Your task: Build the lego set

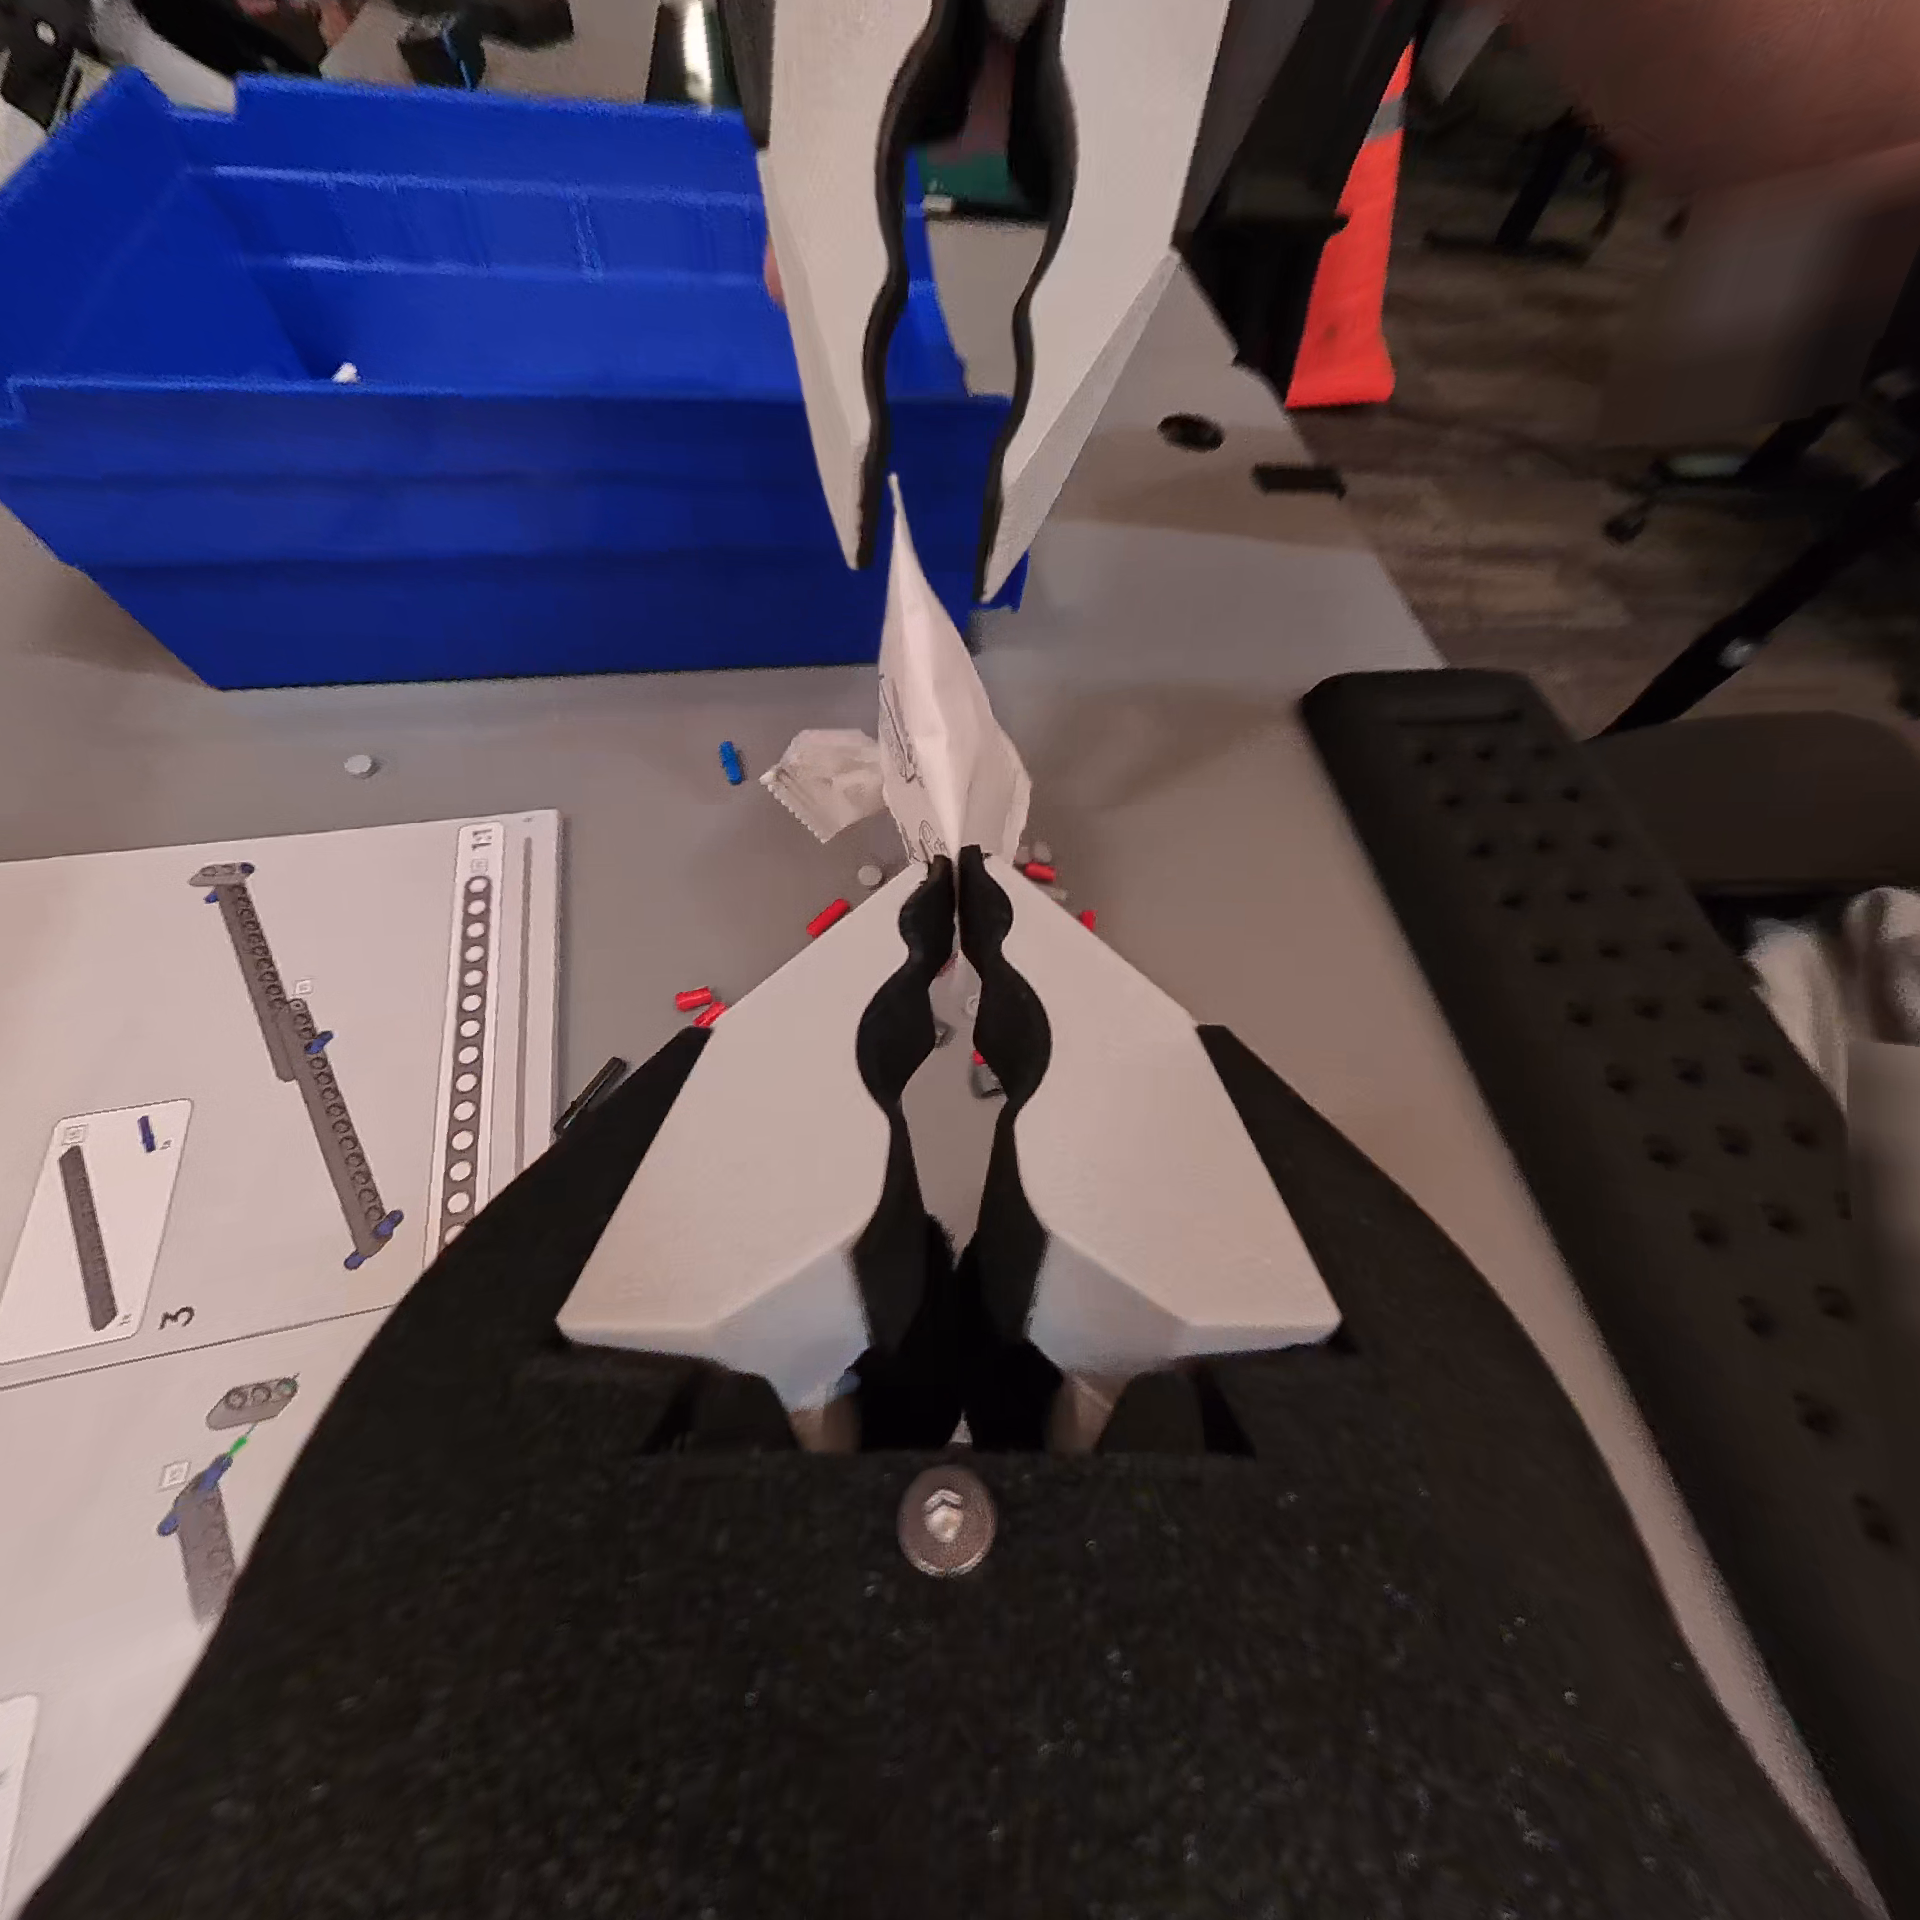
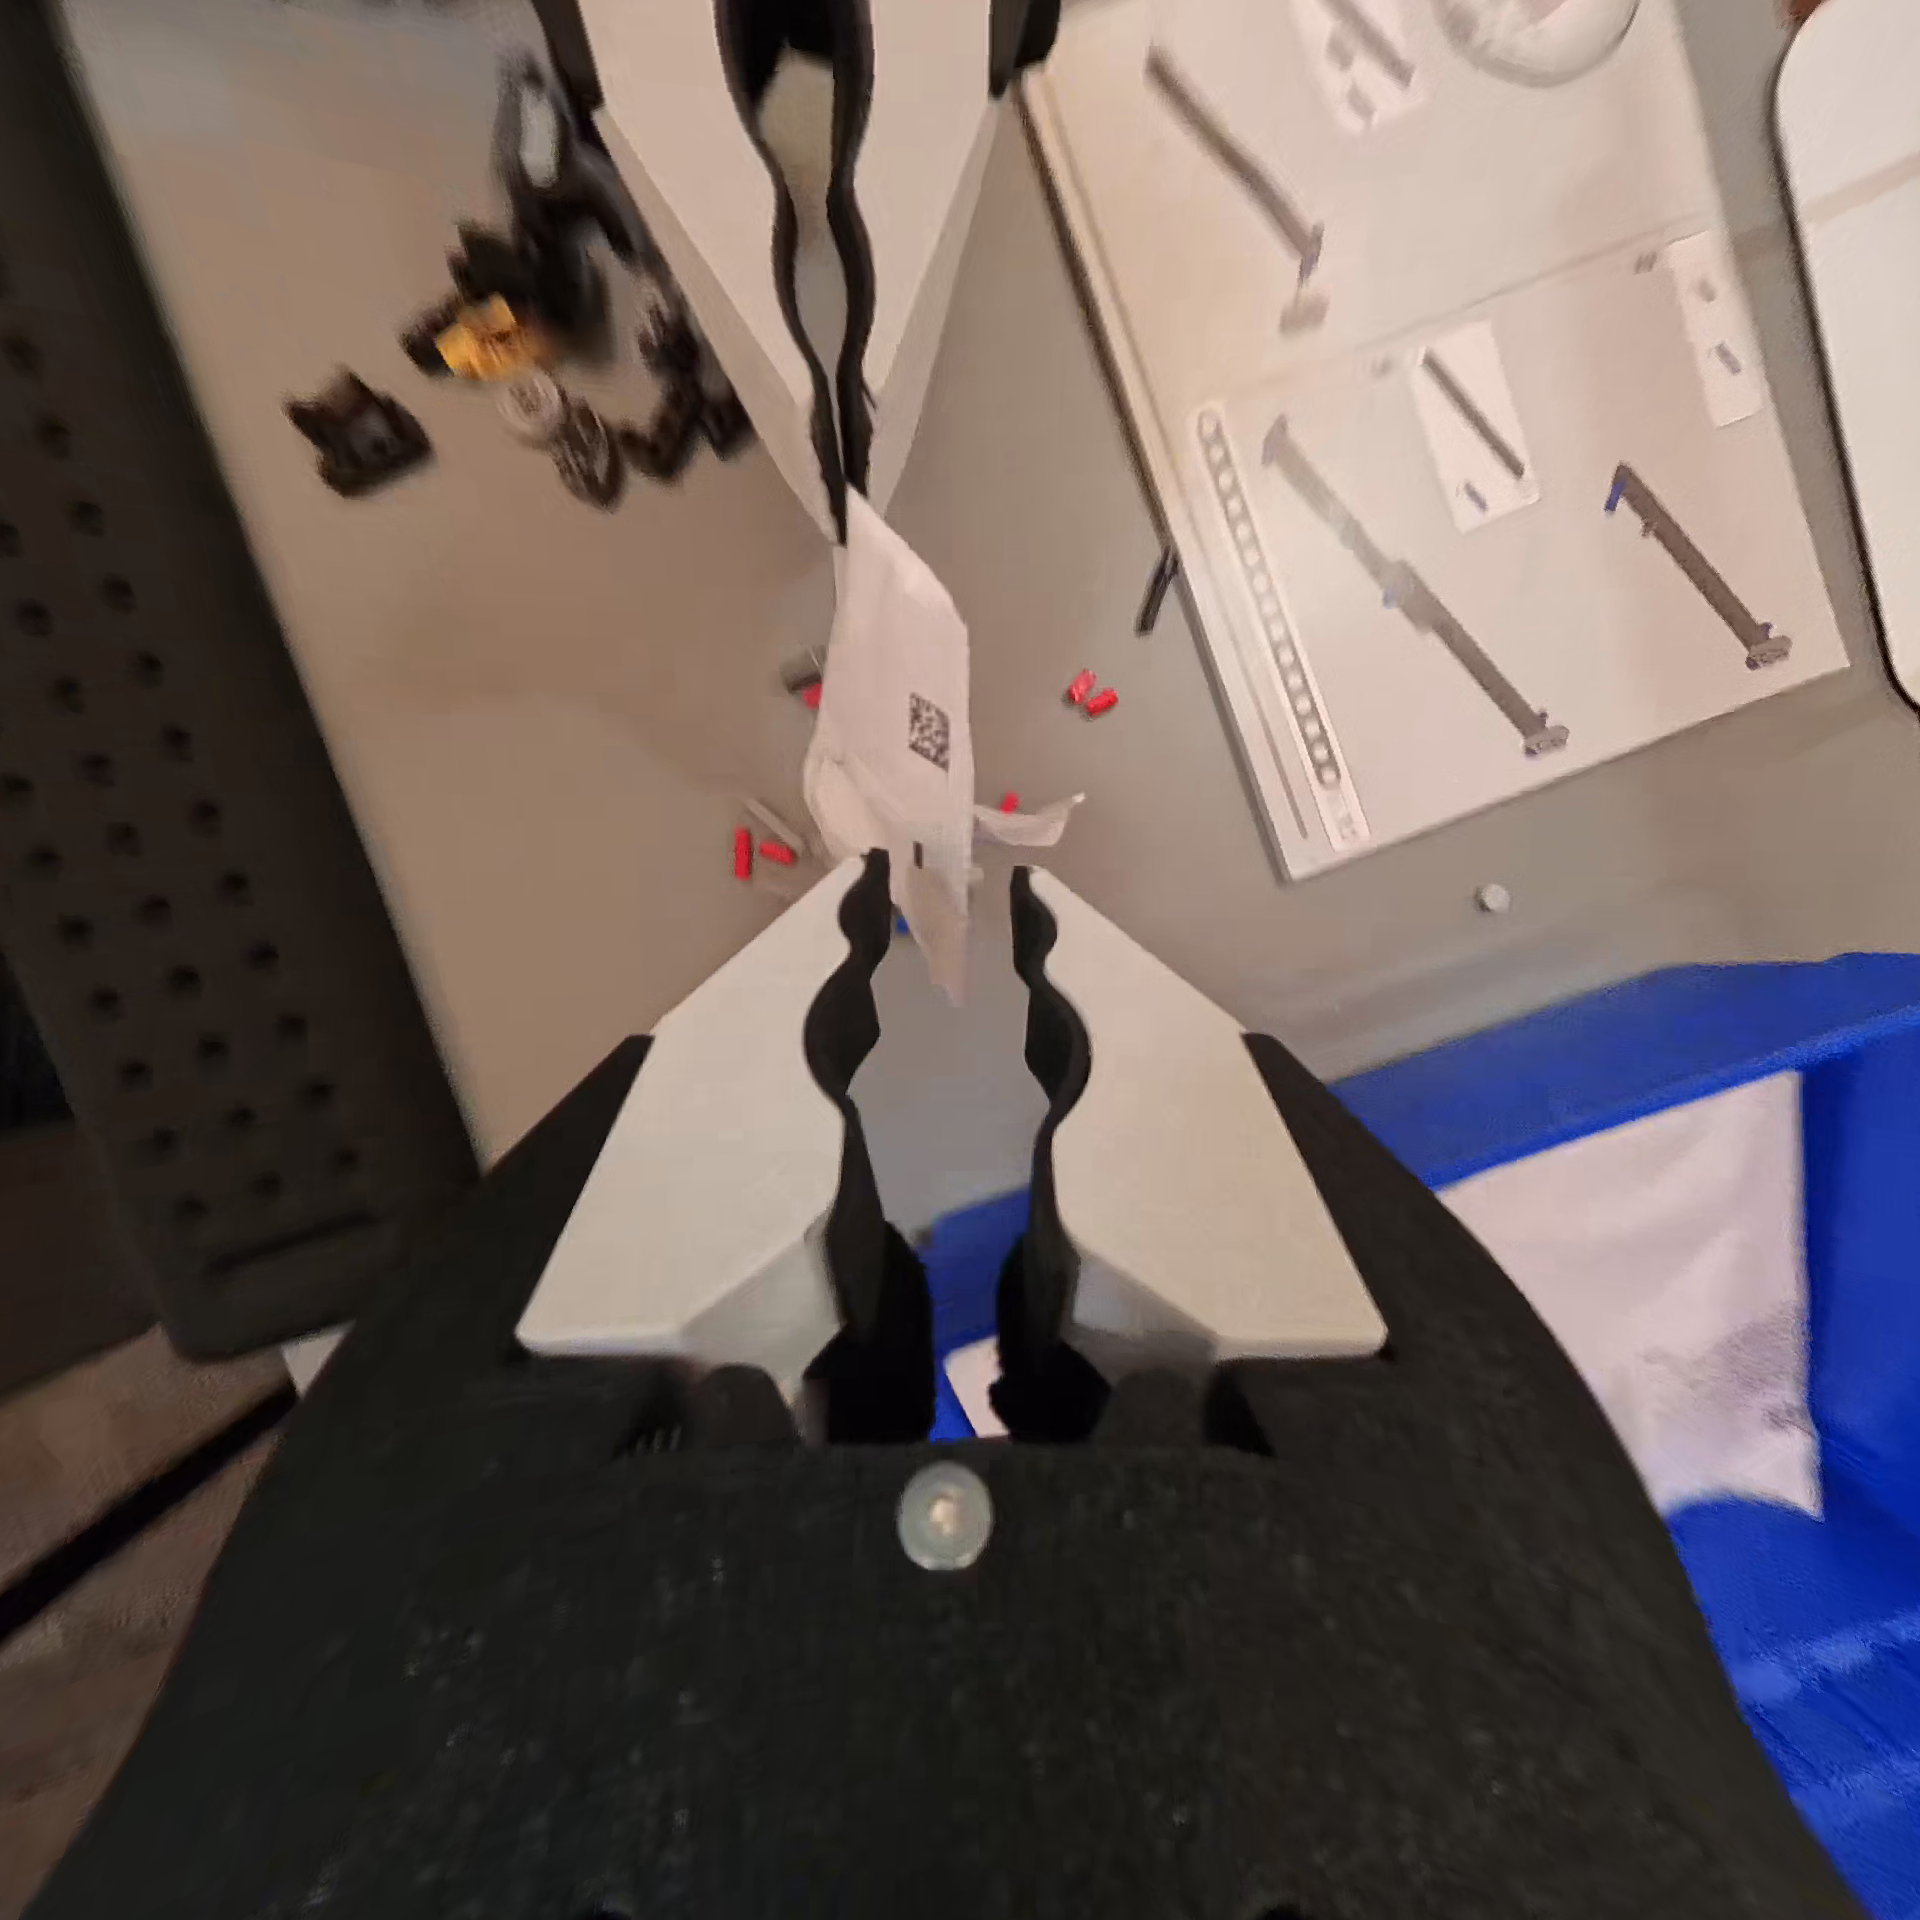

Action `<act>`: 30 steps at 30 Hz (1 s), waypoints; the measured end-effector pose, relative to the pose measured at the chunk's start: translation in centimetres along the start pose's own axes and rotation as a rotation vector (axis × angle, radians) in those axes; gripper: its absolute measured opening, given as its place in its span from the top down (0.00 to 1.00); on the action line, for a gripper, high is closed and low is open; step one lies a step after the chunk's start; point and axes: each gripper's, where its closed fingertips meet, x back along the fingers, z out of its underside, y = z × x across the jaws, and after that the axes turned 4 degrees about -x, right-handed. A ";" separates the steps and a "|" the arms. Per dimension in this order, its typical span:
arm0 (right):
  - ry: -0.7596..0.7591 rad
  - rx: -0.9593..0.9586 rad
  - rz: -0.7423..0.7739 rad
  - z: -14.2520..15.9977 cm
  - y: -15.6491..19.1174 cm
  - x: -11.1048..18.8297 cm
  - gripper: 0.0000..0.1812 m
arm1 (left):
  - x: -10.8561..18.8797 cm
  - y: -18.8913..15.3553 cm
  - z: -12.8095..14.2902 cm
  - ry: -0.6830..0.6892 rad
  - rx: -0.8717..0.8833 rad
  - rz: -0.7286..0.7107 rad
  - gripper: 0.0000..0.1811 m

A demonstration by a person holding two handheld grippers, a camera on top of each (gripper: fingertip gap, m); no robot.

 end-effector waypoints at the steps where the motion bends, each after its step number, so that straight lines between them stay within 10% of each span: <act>1: -0.078 -0.029 -0.035 -0.6 0.3 0.0 0.87 | 0.4 -0.1 -0.3 -0.025 0.005 0.017 1.00; 30: -0.192 -0.117 -0.031 -1.3 -0.9 -0.7 1.00 | 0.9 3.2 0.2 -0.024 0.036 -0.105 1.00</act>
